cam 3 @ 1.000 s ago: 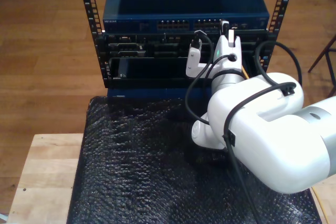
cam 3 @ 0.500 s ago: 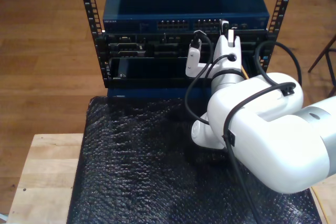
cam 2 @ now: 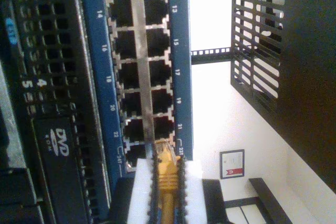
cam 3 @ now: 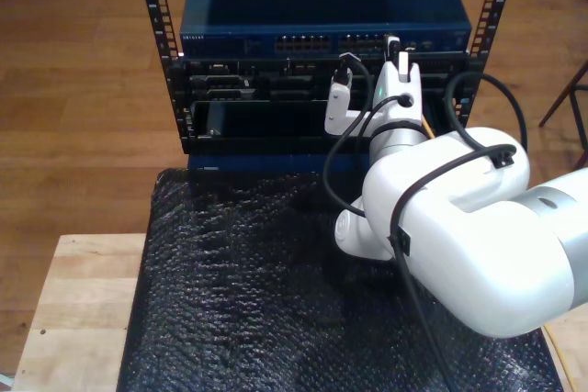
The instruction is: Grab the cable and plug it in
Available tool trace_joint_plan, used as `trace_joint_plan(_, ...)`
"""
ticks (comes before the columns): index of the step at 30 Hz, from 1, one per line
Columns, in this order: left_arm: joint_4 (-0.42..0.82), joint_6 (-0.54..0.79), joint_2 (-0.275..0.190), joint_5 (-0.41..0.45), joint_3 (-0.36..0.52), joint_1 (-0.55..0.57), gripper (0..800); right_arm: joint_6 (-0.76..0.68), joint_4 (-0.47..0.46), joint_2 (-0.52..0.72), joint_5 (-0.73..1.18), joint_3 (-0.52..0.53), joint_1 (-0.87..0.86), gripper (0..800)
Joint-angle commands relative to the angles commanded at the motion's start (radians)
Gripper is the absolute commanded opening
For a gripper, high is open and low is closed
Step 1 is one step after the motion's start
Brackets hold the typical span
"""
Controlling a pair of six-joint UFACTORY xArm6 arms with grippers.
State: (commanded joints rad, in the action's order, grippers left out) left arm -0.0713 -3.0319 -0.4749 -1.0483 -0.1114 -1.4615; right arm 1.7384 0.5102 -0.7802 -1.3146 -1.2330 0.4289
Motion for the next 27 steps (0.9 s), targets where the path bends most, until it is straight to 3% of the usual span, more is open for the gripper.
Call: trace_joint_plan(27, 0.000, 0.000, 0.000, 0.000, 0.000, 0.000, 800, -0.003, -0.003, -0.012, 0.028, -0.043, -0.003, 0)
